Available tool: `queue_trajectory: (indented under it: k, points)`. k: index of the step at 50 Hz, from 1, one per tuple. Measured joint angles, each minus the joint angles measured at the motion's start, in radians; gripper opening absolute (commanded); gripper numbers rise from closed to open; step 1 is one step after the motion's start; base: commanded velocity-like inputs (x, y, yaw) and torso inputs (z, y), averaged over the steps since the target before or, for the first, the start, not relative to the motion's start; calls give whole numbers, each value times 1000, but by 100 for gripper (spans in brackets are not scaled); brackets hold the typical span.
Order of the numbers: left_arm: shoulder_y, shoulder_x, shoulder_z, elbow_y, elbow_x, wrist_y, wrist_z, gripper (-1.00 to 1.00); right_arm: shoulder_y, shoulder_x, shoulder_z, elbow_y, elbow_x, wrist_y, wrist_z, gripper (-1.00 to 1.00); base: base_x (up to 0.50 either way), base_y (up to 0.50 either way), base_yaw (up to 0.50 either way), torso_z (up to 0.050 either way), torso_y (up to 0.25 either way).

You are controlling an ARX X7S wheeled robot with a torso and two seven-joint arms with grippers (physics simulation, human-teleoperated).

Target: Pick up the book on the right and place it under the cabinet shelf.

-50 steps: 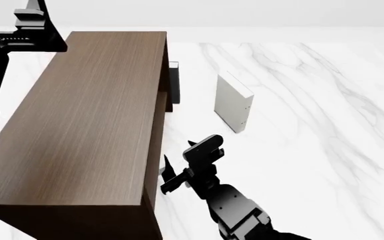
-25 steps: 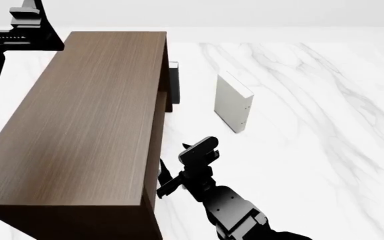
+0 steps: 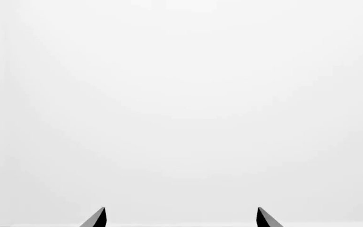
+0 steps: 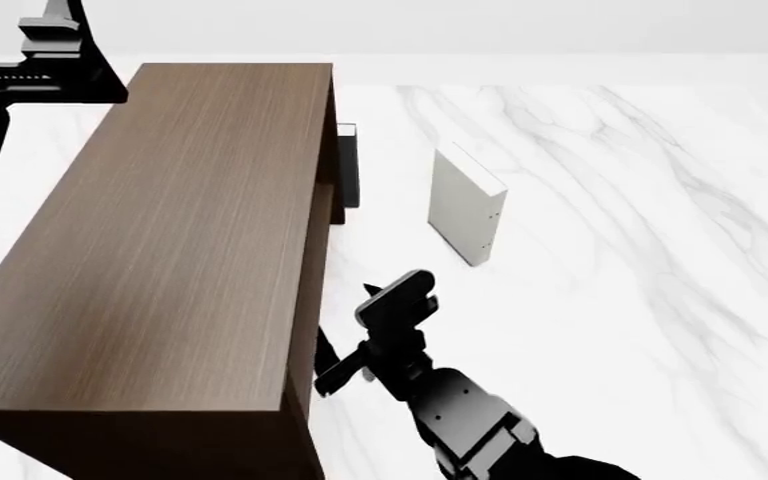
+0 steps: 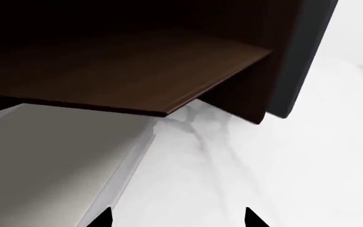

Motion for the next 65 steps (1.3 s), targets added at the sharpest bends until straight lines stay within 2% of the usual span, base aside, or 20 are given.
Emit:
queue_trajectory:
  k: [20, 28, 49, 65]
  points:
    - [1, -4, -1, 5, -6, -2, -5, 100, 17, -12, -4, 26, 9, 16, 29, 100, 3, 0, 0, -2, -5]
    - [1, -5, 1, 5, -6, -1, -7, 100, 16, 20, -7, -35, 8, 43, 103, 100, 1, 0, -3, -1, -4]
    - [-3, -5, 6, 5, -10, -2, -12, 100, 19, 287, 8, -321, 17, 165, 446, 100, 0, 0, 0, 0, -1]
    - [-11, -2, 14, 11, -16, -9, -19, 100, 54, 491, -1, -639, 40, 253, 587, 100, 0, 0, 0, 0, 0]
